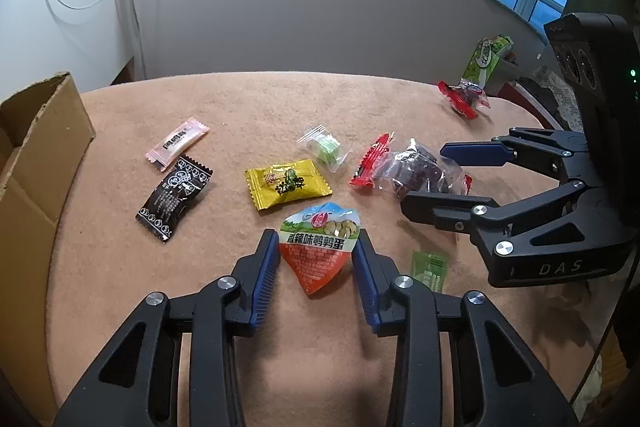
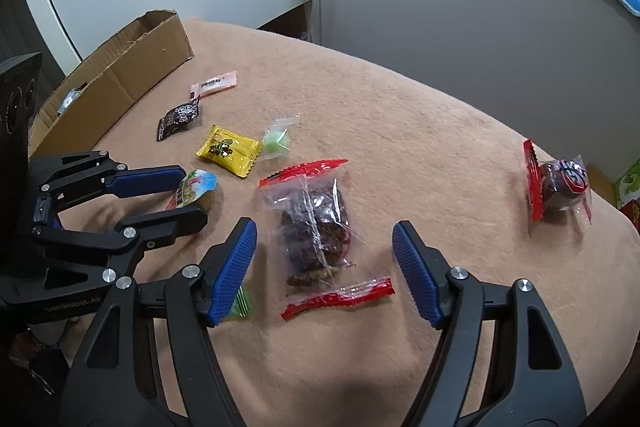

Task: Organize snacks
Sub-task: 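Grasp the triangular candy pack with the left tool while the right tool grasps the dried-fruit bag, then carry the candy pack and dried-fruit bag into the box and release both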

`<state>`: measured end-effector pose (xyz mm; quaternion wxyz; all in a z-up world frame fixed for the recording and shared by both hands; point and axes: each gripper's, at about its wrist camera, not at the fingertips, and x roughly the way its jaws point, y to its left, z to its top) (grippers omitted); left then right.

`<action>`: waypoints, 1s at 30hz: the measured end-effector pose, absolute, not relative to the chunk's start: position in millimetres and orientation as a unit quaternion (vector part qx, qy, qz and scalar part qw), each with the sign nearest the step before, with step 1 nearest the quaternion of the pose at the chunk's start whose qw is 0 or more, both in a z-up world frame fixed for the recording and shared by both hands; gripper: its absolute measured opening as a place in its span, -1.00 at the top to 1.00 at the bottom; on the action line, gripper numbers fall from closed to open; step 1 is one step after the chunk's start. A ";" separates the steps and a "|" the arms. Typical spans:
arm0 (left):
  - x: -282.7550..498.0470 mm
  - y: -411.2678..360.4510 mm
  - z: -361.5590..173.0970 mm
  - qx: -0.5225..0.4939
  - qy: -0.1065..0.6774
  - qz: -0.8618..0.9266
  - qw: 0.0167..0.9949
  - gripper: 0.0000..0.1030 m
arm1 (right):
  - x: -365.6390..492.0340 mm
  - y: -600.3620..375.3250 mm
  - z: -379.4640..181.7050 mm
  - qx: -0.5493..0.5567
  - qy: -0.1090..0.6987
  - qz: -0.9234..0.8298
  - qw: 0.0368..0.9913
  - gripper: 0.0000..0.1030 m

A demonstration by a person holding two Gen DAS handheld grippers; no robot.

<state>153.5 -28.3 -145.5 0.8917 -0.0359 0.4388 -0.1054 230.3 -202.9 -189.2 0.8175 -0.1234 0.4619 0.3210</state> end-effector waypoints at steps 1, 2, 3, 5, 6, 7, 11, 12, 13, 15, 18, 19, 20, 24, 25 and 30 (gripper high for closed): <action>154.1 -29.4 -145.6 -0.035 0.438 -0.106 0.892 0.31 | 230.1 -201.8 -189.5 -0.124 0.462 0.323 0.816 -0.25; 154.0 -30.0 -145.5 -0.034 0.437 -0.107 0.892 0.31 | 230.2 -200.8 -190.2 -0.126 0.464 0.324 0.814 -0.06; 154.3 -31.0 -145.5 -0.032 0.437 -0.108 0.892 0.32 | 230.8 -200.0 -191.1 -0.127 0.467 0.324 0.813 -0.02; 155.1 -31.8 -145.5 -0.031 0.436 -0.108 0.893 0.33 | 230.5 -198.6 -192.6 -0.130 0.468 0.323 0.812 0.03; 155.6 -31.7 -145.3 -0.033 0.435 -0.109 0.893 0.33 | 230.1 -198.4 -192.9 -0.132 0.468 0.323 0.812 0.06; 155.7 -31.0 -145.2 -0.034 0.434 -0.109 0.894 0.33 | 229.8 -198.7 -192.9 -0.131 0.467 0.323 0.813 0.08; 153.8 -28.4 -142.3 -0.039 0.428 -0.109 0.896 0.34 | 229.4 -203.7 -190.8 -0.122 0.462 0.319 0.818 0.11; 152.8 -28.0 -141.4 -0.039 0.427 -0.109 0.897 0.34 | 229.1 -205.1 -189.7 -0.119 0.460 0.317 0.821 0.12; 151.7 -27.6 -140.5 -0.040 0.425 -0.109 0.898 0.34 | 228.9 -206.6 -188.7 -0.116 0.459 0.316 0.822 0.12; 149.7 -28.0 -137.8 -0.040 0.421 -0.108 0.900 0.34 | 227.5 -209.3 -185.8 -0.112 0.456 0.314 0.825 0.13; 146.4 -25.3 -131.7 -0.040 0.415 -0.107 0.903 0.34 | 223.0 -211.4 -180.3 -0.113 0.450 0.312 0.829 0.13; 144.8 -24.0 -128.7 -0.040 0.412 -0.106 0.904 0.34 | 220.9 -211.3 -177.7 -0.116 0.447 0.311 0.831 0.13; 143.3 -23.2 -126.0 -0.040 0.409 -0.106 0.906 0.34 | 218.7 -211.2 -174.4 -0.117 0.443 0.310 0.833 0.13; 135.1 -18.8 -113.3 -0.036 0.394 -0.101 0.913 0.34 | 210.7 -210.7 -162.1 -0.118 0.431 0.309 0.839 0.13; 132.3 -17.1 -109.5 -0.034 0.390 -0.100 0.915 0.34 | 208.3 -210.9 -158.7 -0.118 0.428 0.309 0.841 0.13; 118.1 -6.3 -91.8 -0.030 0.370 -0.088 0.924 0.34 | 196.8 -207.6 -140.3 -0.111 0.412 0.309 0.850 0.13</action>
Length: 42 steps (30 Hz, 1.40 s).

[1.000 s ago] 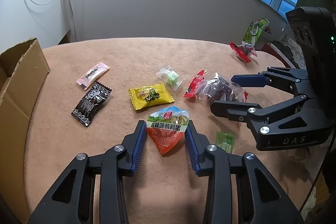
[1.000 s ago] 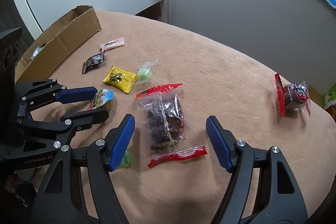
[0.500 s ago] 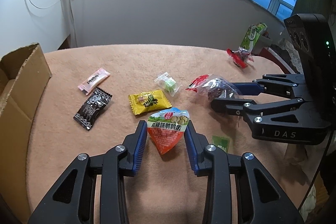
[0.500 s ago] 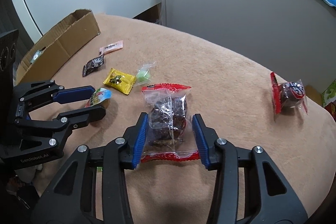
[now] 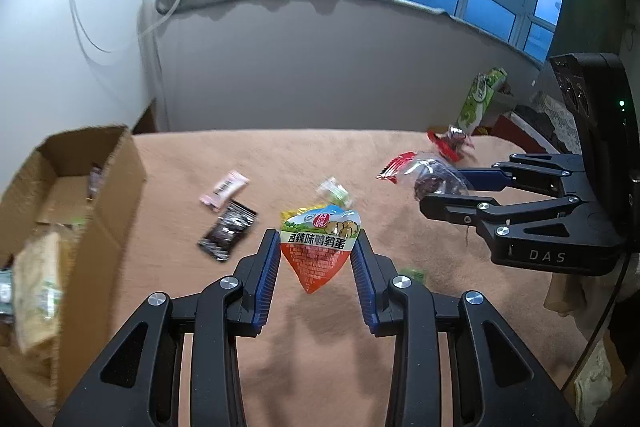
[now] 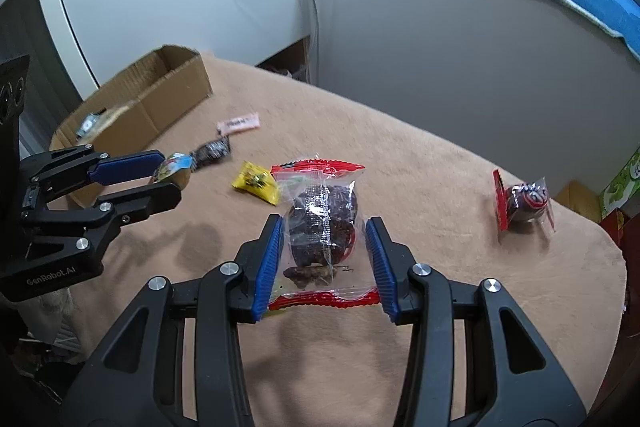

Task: Organize snacks
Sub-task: 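Carry the candy pack and dried-fruit bag into the box and release both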

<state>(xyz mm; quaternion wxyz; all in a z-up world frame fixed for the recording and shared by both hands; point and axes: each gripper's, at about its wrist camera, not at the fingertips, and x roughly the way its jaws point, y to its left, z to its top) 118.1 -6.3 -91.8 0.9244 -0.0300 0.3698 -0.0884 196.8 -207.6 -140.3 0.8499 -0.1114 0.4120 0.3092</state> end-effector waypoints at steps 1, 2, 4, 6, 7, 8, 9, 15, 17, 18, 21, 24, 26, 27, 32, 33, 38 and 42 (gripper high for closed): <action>115.1 -3.7 -88.9 -0.031 0.366 -0.087 0.926 0.34 | 194.7 -206.1 -136.0 -0.110 0.408 0.309 0.852 0.13; 111.5 -0.2 -85.1 -0.032 0.362 -0.085 0.928 0.34 | 193.1 -204.3 -132.8 -0.110 0.405 0.310 0.853 0.13; 104.6 6.9 -77.8 -0.031 0.353 -0.079 0.932 0.34 | 189.1 -199.6 -124.7 -0.110 0.398 0.312 0.856 0.13; 99.8 11.5 -72.4 -0.031 0.347 -0.074 0.934 0.34 | 186.0 -193.1 -117.3 -0.110 0.391 0.316 0.857 0.13; 96.4 15.7 -69.4 -0.031 0.344 -0.072 0.936 0.34 | 184.9 -188.6 -113.6 -0.110 0.388 0.319 0.858 0.13; 93.8 19.3 -67.5 -0.031 0.342 -0.070 0.937 0.34 | 183.8 -184.9 -110.8 -0.110 0.385 0.321 0.858 0.13; 92.0 23.3 -65.7 -0.031 0.340 -0.067 0.938 0.34 | 182.1 -180.1 -106.5 -0.109 0.381 0.324 0.859 0.13; 78.1 52.6 -57.7 -0.041 0.329 -0.047 0.942 0.34 | 176.2 -150.4 -93.7 -0.109 0.366 0.342 0.859 0.13; 74.6 61.8 -56.3 -0.042 0.327 -0.040 0.943 0.34 | 174.6 -138.8 -90.2 -0.110 0.362 0.349 0.857 0.13; 73.9 66.3 -55.6 -0.043 0.326 -0.036 0.944 0.34 | 173.7 -132.6 -88.7 -0.111 0.361 0.352 0.856 0.13; 69.5 81.7 -53.8 -0.046 0.324 -0.025 0.945 0.34 | 172.5 -116.1 -86.4 -0.114 0.357 0.360 0.854 0.13; 66.1 96.5 -52.1 -0.051 0.320 -0.012 0.946 0.34 | 172.1 -101.7 -85.7 -0.113 0.357 0.367 0.852 0.13; 63.1 105.3 -50.9 -0.054 0.317 -0.004 0.947 0.34 | 173.0 -90.9 -85.1 -0.113 0.357 0.372 0.850 0.13; 61.9 110.3 -50.6 -0.055 0.316 0.000 0.947 0.34 | 173.0 -87.6 -85.0 -0.114 0.356 0.373 0.849 0.13; 59.3 132.5 -51.7 -0.057 0.316 0.020 0.947 0.34 | 178.1 -65.6 -82.7 -0.112 0.355 0.382 0.846 0.13; 58.7 136.1 -52.3 -0.057 0.317 0.023 0.946 0.34 | 179.4 -60.7 -82.2 -0.113 0.355 0.384 0.845 0.13; 57.4 158.5 -56.4 -0.062 0.320 0.043 0.944 0.34 | 185.8 -35.4 -79.1 -0.117 0.353 0.393 0.841 0.13; 56.9 173.8 -60.1 -0.067 0.323 0.057 0.942 0.34 | 189.1 -16.0 -77.9 -0.124 0.350 0.398 0.839 0.13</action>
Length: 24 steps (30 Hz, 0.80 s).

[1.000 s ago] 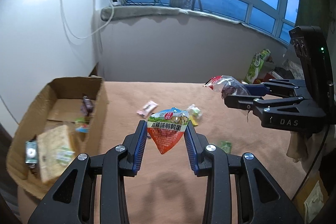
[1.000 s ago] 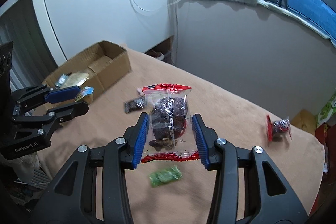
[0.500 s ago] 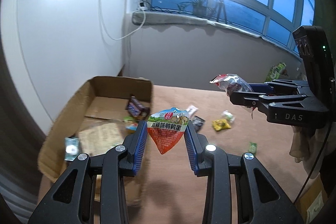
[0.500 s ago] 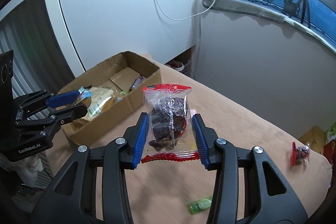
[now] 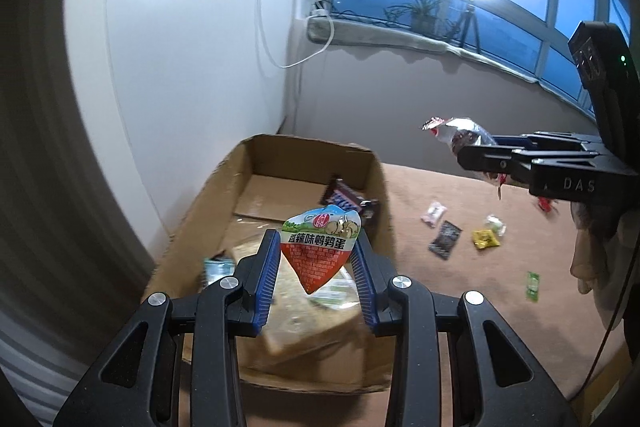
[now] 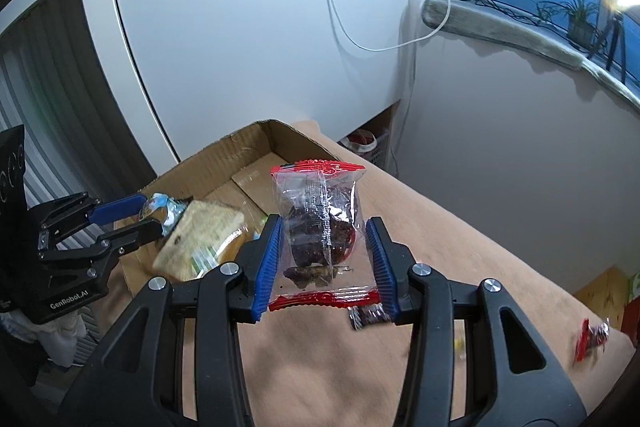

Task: Organize snacks
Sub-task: 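Carry the candy pack and dried-fruit bag into the box and release both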

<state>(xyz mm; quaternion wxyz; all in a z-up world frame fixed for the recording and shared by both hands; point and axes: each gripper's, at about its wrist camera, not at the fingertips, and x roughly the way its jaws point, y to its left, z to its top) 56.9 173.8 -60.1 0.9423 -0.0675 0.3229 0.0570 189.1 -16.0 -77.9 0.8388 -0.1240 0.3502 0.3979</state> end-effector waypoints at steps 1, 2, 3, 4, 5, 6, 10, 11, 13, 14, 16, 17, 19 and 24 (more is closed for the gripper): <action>56.8 176.5 -60.9 -0.068 0.324 0.060 0.942 0.34 | 190.1 -11.5 -77.8 -0.126 0.350 0.399 0.838 0.13; 56.7 179.9 -62.1 -0.068 0.325 0.063 0.941 0.34 | 191.3 -6.6 -77.7 -0.127 0.350 0.401 0.837 0.13; 56.6 183.2 -63.5 -0.068 0.326 0.066 0.941 0.34 | 192.0 -3.3 -77.7 -0.129 0.350 0.401 0.837 0.13; 56.5 186.3 -64.7 -0.070 0.327 0.069 0.940 0.34 | 193.2 1.1 -77.9 -0.131 0.349 0.402 0.836 0.13; 56.3 189.0 -65.5 -0.070 0.328 0.071 0.939 0.34 | 194.1 4.9 -77.9 -0.132 0.349 0.403 0.836 0.13; 56.1 191.8 -66.6 -0.070 0.329 0.074 0.939 0.34 | 195.5 9.3 -78.3 -0.132 0.350 0.405 0.834 0.13; 56.2 199.8 -69.7 -0.072 0.333 0.081 0.937 0.34 | 200.1 26.9 -83.1 -0.131 0.357 0.414 0.827 0.13; 56.6 201.5 -70.8 -0.073 0.334 0.083 0.936 0.34 | 201.0 32.6 -85.6 -0.132 0.359 0.416 0.825 0.13; 57.6 203.9 -73.1 -0.073 0.337 0.086 0.935 0.34 | 202.3 42.8 -89.9 -0.132 0.365 0.420 0.820 0.13; 58.4 204.7 -73.9 -0.074 0.338 0.086 0.934 0.34 | 202.9 48.1 -92.1 -0.134 0.368 0.422 0.818 0.13; 58.9 206.0 -75.5 -0.075 0.340 0.087 0.934 0.34 | 204.5 55.5 -95.9 -0.138 0.372 0.424 0.814 0.13; 59.5 206.6 -76.6 -0.076 0.340 0.088 0.933 0.34 | 205.0 60.5 -98.5 -0.139 0.375 0.427 0.811 0.13; 61.3 207.2 -78.2 -0.078 0.342 0.089 0.932 0.33 | 206.8 67.3 -102.4 -0.142 0.380 0.431 0.806 0.13; 65.5 207.1 -82.5 -0.077 0.348 0.086 0.930 0.33 | 210.8 79.5 -111.8 -0.147 0.391 0.431 0.800 0.13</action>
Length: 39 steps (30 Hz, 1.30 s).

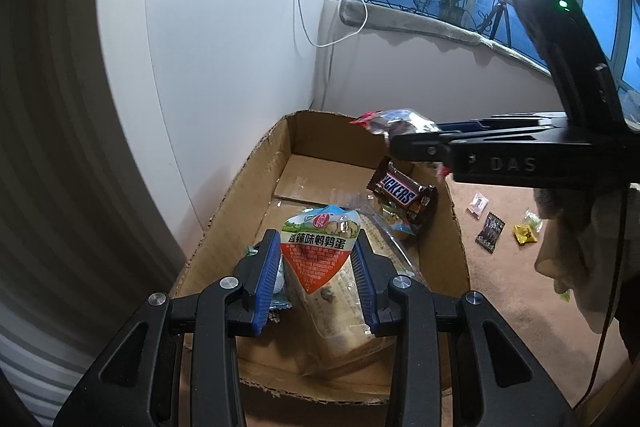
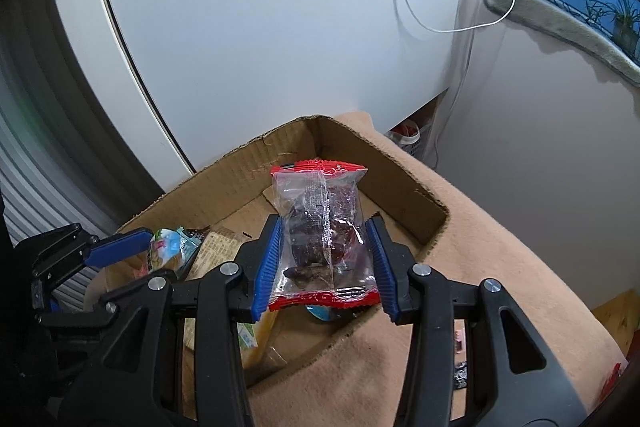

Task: Organize snacks
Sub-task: 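Carry the candy pack and dried-fruit bag into the box and release both, then move both open tools back over the remaining snacks on the table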

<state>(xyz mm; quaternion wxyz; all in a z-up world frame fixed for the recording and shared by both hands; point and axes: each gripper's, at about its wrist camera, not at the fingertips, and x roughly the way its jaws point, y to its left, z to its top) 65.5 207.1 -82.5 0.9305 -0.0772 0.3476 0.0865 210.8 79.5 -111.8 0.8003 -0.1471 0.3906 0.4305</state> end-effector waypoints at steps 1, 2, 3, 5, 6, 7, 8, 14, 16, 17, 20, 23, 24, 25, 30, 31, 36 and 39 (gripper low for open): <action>66.1 207.5 -83.1 -0.077 0.349 0.087 0.930 0.33 | 211.6 81.9 -114.1 -0.146 0.394 0.432 0.798 0.13; 66.4 208.1 -83.7 -0.078 0.349 0.088 0.930 0.33 | 212.1 83.6 -116.3 -0.146 0.398 0.432 0.796 0.13; 66.6 208.8 -84.2 -0.078 0.350 0.088 0.929 0.33 | 212.2 84.9 -117.8 -0.146 0.399 0.432 0.796 0.13; 67.6 209.7 -85.0 -0.078 0.352 0.088 0.928 0.33 | 211.8 85.6 -119.8 -0.143 0.402 0.433 0.794 0.11; 69.4 209.8 -85.1 -0.077 0.353 0.088 0.928 0.32 | 211.2 86.5 -120.5 -0.142 0.404 0.435 0.792 0.09; 69.7 210.1 -85.3 -0.077 0.354 0.088 0.928 0.32 | 210.7 86.8 -120.8 -0.141 0.405 0.437 0.791 0.04; 70.4 210.3 -85.3 -0.077 0.354 0.088 0.928 0.32 | 209.9 86.6 -120.0 -0.142 0.402 0.436 0.792 -0.06; 71.2 209.5 -85.4 -0.079 0.357 0.091 0.926 0.28 | 205.9 81.7 -111.8 -0.143 0.386 0.432 0.802 -0.38; 69.8 208.9 -84.3 -0.080 0.355 0.091 0.927 0.25 | 205.7 76.4 -108.3 -0.142 0.383 0.428 0.806 -0.38; 69.2 208.6 -83.4 -0.080 0.353 0.091 0.928 0.25 | 205.8 73.2 -106.3 -0.140 0.382 0.426 0.808 -0.38; 67.4 206.5 -80.6 -0.081 0.350 0.092 0.929 0.25 | 206.6 62.1 -100.5 -0.131 0.378 0.421 0.814 -0.38; 64.7 202.4 -76.7 -0.079 0.346 0.090 0.931 0.25 | 206.6 48.8 -92.4 -0.122 0.372 0.415 0.821 -0.38; 63.6 200.1 -74.7 -0.077 0.344 0.089 0.932 0.25 | 206.3 45.0 -89.8 -0.121 0.370 0.413 0.823 -0.38; 62.7 198.5 -73.2 -0.076 0.342 0.088 0.932 0.25 | 205.5 39.5 -86.4 -0.119 0.366 0.410 0.827 -0.38; 59.3 184.7 -63.6 -0.069 0.332 0.078 0.938 0.25 | 202.6 9.2 -71.7 -0.110 0.351 0.398 0.840 -0.38; 57.8 181.4 -61.9 -0.068 0.330 0.076 0.938 0.25 | 202.1 3.3 -69.4 -0.108 0.349 0.395 0.843 -0.38; 58.9 159.6 -53.3 -0.062 0.321 0.061 0.943 0.25 | 198.1 -34.4 -57.0 -0.101 0.338 0.379 0.855 -0.38; 61.1 145.1 -50.8 -0.060 0.318 0.048 0.945 0.25 | 196.3 -57.9 -52.0 -0.095 0.334 0.369 0.862 -0.38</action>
